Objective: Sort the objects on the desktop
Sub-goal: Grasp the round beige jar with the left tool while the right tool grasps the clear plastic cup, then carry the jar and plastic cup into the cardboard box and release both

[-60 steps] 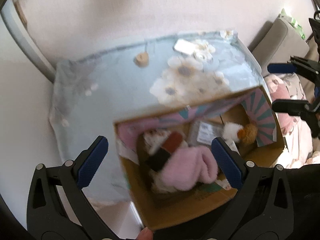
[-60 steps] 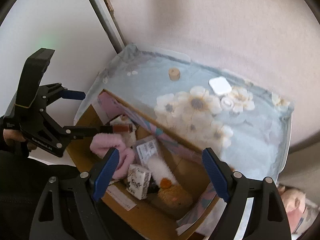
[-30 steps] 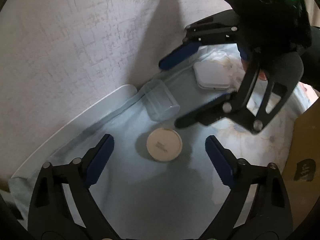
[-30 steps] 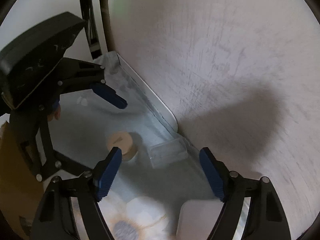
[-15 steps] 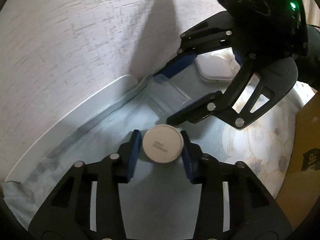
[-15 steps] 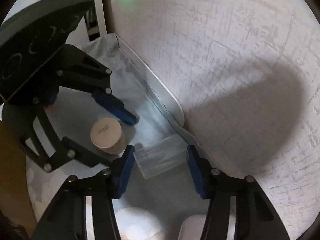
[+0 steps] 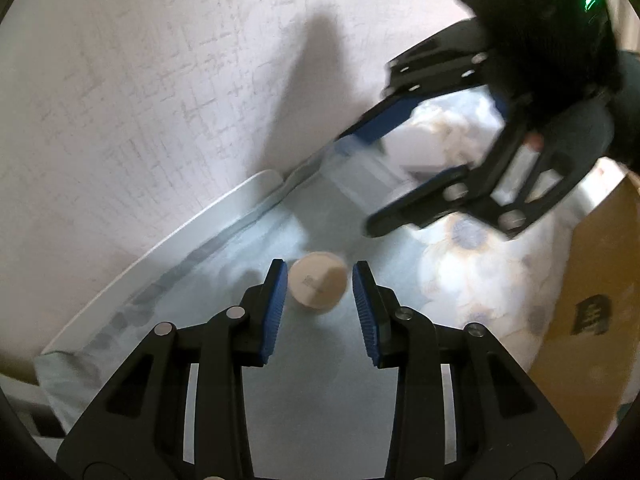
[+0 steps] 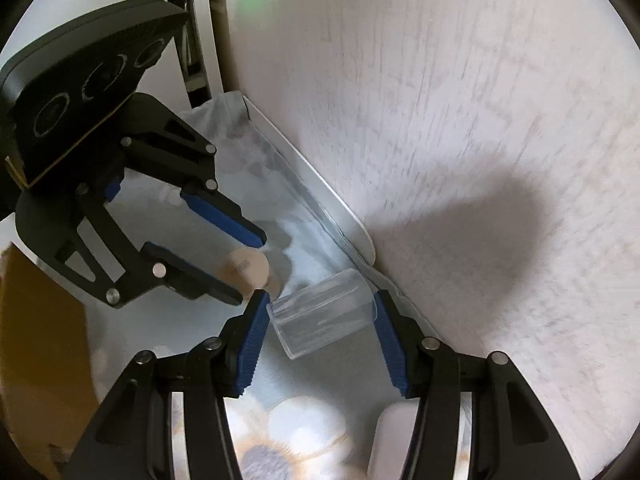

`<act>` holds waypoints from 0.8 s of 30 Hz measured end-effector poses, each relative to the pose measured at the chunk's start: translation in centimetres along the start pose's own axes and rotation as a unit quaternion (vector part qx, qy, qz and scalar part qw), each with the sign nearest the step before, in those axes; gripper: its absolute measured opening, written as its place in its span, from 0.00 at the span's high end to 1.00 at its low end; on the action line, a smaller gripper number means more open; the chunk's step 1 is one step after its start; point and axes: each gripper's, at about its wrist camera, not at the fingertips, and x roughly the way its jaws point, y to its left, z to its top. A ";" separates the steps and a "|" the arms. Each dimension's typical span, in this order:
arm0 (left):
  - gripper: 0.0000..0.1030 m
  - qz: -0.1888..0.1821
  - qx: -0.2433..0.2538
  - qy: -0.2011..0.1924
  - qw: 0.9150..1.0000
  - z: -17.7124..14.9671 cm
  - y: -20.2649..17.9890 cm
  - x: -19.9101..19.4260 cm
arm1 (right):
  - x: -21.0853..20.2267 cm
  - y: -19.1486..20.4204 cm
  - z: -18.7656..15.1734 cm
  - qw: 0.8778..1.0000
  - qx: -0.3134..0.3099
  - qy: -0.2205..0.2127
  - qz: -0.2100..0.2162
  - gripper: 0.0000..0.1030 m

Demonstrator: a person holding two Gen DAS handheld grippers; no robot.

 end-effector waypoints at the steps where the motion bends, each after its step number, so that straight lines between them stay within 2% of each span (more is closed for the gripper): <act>1: 0.70 -0.005 -0.005 -0.005 1.000 -0.2 0.0 0.2 | -0.2 0.0 0.0 1.000 0.006 0.000 0.006 0.53; 6: 0.70 0.005 -0.003 -0.003 1.000 -0.9 -0.3 1.5 | -0.1 0.1 -1.1 0.999 0.032 -0.008 0.001 0.53; 10: 0.70 -0.016 -0.019 -0.010 1.000 -0.9 0.3 2.0 | 0.2 0.2 -1.9 0.999 0.041 -0.006 0.000 0.53; 15: 0.71 -0.013 -0.018 -0.017 1.000 -0.7 0.3 1.4 | 0.2 0.0 -1.7 0.999 0.044 -0.005 -0.003 0.53; 20: 0.71 -0.013 -0.020 -0.022 0.999 0.4 0.1 -1.3 | -0.8 0.1 -0.8 0.999 0.049 -0.010 -0.004 0.53; 24: 0.71 -0.010 -0.027 -0.035 0.999 2.0 -0.9 -6.1 | -2.9 0.5 0.0 0.998 0.061 -0.012 -0.002 0.53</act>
